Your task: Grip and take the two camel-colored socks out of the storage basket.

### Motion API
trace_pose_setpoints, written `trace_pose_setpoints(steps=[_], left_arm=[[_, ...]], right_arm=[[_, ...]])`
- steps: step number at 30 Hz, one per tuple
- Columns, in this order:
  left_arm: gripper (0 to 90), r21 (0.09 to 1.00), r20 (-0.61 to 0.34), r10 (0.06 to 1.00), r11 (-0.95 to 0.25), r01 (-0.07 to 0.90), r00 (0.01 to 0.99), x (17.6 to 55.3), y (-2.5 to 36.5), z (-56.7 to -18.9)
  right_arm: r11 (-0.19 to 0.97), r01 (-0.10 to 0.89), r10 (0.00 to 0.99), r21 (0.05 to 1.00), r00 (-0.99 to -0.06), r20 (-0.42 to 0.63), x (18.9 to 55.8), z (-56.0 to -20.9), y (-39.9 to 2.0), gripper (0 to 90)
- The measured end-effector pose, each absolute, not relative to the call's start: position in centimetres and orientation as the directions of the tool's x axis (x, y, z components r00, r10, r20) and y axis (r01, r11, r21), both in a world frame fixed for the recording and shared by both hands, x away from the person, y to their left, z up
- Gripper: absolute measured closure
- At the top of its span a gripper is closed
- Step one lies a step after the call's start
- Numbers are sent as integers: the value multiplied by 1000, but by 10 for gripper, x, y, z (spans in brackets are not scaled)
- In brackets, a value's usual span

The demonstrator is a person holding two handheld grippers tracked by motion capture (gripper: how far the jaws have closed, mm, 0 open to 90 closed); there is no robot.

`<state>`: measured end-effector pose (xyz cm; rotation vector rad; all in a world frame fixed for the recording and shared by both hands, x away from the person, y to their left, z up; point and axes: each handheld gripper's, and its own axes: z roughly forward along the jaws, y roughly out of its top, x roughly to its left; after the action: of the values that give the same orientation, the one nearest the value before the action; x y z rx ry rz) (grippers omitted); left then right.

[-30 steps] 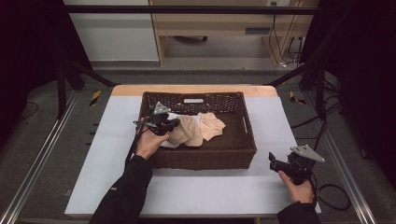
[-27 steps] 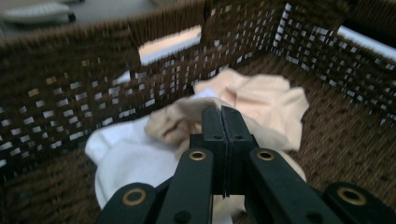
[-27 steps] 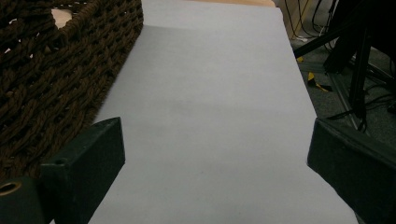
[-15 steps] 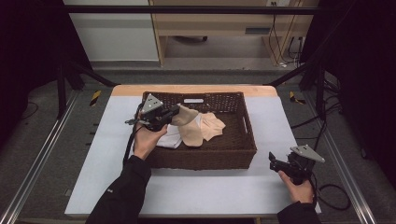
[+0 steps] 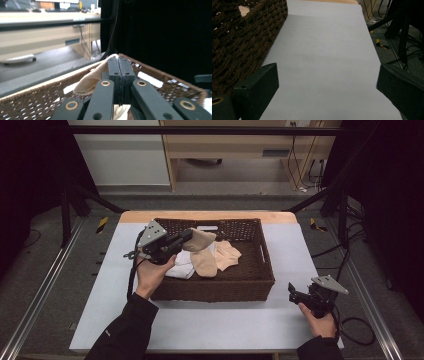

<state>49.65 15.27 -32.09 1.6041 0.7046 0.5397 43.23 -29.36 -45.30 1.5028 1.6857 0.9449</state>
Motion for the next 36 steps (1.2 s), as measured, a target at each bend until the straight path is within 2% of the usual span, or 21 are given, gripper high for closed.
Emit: trace_pose_setpoints(steps=[15, 25, 36], left_arm=[[891, 997, -12, 655, -47, 57, 755, 430, 176, -299], [891, 997, -9, 636, -49, 52, 772, 398, 188, -305], [891, 988, -24, 594, -110, 111, 804, 368, 186, -340]], right_arm=[[60, 501, 996, 864, -93, -15, 431, -452, -295, 44], [57, 504, 996, 862, -88, -14, 430, -452, -296, 44], [55, 502, 996, 863, -88, -12, 429, -452, -296, 45]])
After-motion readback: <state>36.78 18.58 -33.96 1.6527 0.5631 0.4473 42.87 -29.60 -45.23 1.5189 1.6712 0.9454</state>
